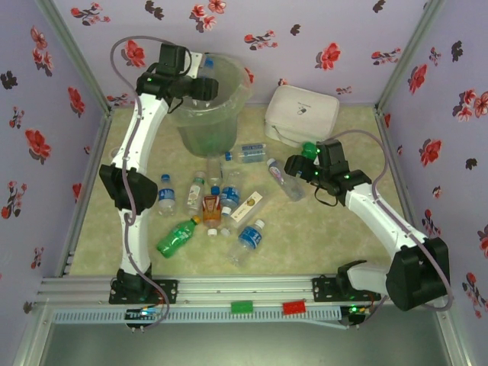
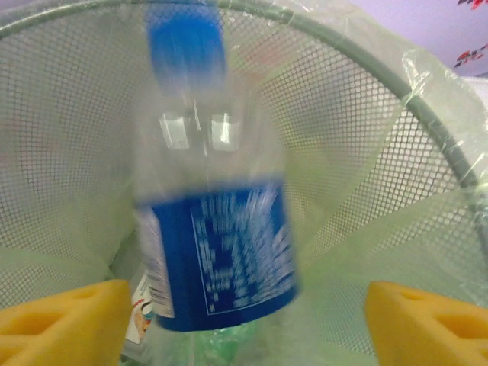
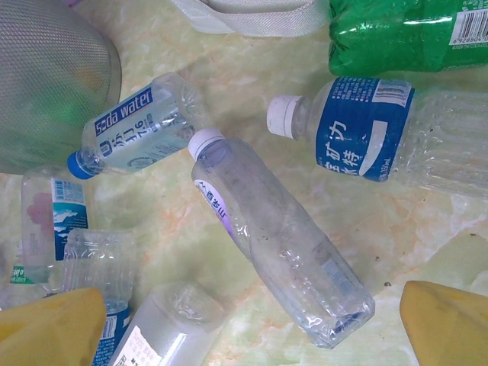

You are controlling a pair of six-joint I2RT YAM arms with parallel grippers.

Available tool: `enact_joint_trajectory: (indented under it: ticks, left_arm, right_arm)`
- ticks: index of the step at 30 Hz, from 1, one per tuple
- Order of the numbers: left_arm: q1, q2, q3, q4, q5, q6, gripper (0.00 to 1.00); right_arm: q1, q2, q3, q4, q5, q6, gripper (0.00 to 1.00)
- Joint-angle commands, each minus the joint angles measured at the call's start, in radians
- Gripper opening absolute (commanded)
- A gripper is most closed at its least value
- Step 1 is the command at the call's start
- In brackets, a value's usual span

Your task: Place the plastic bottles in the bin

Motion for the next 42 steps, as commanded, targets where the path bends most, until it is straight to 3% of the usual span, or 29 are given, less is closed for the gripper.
enact_joint_trajectory:
  ticks: [1,3,9,12,20,28,33,38,42]
  left_arm:
    - [-0.002,-0.046,0.033,-0.004,-0.007,0.000,0.91]
    - [-0.005,-0.065,0.032,0.002,-0.007,-0.002,0.99]
    - [-0.020,-0.169,-0.035,0.044,-0.007,-0.010,1.00]
    - [-0.034,-0.265,-0.146,0.100,-0.006,-0.022,1.00]
    - [-0.089,-0.649,-0.742,0.480,-0.001,-0.112,1.00]
    - [-0.108,-0.962,-1.375,0.878,0.005,-0.382,1.00]
    - [-0.145,-0.985,-1.641,1.063,0.038,-0.538,1.00]
    - [-0.201,-0.912,-1.699,1.061,0.029,-0.580,0.99]
    - [-0.211,-0.865,-1.697,1.020,-0.055,-0.605,1.00]
  right_arm:
    - [-0.007,0.011,0.022,-0.011,0.020,-0.022,1.00]
    - [-0.007,0.018,0.025,-0.004,0.016,-0.031,0.99]
    - [-0.007,0.048,0.036,0.009,0.015,-0.069,1.00]
    - [-0.004,0.066,0.052,0.000,0.017,-0.096,1.00]
    - [0.008,0.113,0.116,-0.042,0.056,-0.211,1.00]
    - [0.009,0.242,0.243,-0.144,0.108,-0.332,1.00]
    - [0.009,0.322,0.304,-0.146,0.092,-0.393,1.00]
    - [0.009,0.409,0.375,-0.153,0.077,-0.501,1.00]
    - [0.009,0.519,0.507,-0.274,0.037,-0.603,0.98]
